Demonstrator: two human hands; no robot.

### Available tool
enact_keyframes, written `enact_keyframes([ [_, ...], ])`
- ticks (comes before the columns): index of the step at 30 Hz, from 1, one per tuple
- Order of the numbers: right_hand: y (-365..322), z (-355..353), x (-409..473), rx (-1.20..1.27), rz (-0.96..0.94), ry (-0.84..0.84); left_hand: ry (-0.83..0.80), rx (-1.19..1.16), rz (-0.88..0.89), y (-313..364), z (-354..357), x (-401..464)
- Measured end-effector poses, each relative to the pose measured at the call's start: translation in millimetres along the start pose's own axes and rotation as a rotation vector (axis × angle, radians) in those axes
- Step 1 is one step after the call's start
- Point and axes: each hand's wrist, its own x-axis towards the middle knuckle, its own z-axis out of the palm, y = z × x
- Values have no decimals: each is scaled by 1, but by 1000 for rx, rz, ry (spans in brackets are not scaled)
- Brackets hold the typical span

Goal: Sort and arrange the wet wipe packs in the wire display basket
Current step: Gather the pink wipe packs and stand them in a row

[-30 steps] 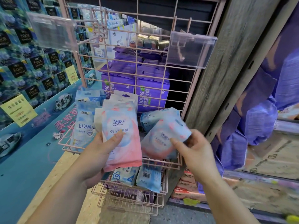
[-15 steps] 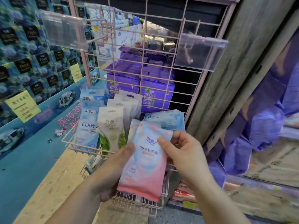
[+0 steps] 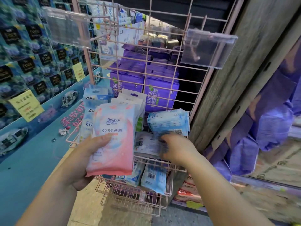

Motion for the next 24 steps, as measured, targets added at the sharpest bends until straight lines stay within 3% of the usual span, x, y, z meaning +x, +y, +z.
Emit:
enact_keyframes([
  [6, -2, 3, 6, -104, -22, -13, -1, 149, 2, -3, 0, -10],
  [13, 12, 0, -2, -72, -115, 143, 35, 136, 0, -4, 0, -10],
  [17, 23, -19, -14, 264, -52, 319, 52, 72, 9, -6, 2, -12],
  [19, 29, -31, -20, 652, 84, 380, 68, 57, 28, -7, 4, -13],
  [22, 26, -45, -35, 1248, 220, 285, 67, 48, 27, -8, 10, -12],
  [24, 18, -48, -42, 1446, 209, 182, 60, 86, 20, -12, 16, -9],
])
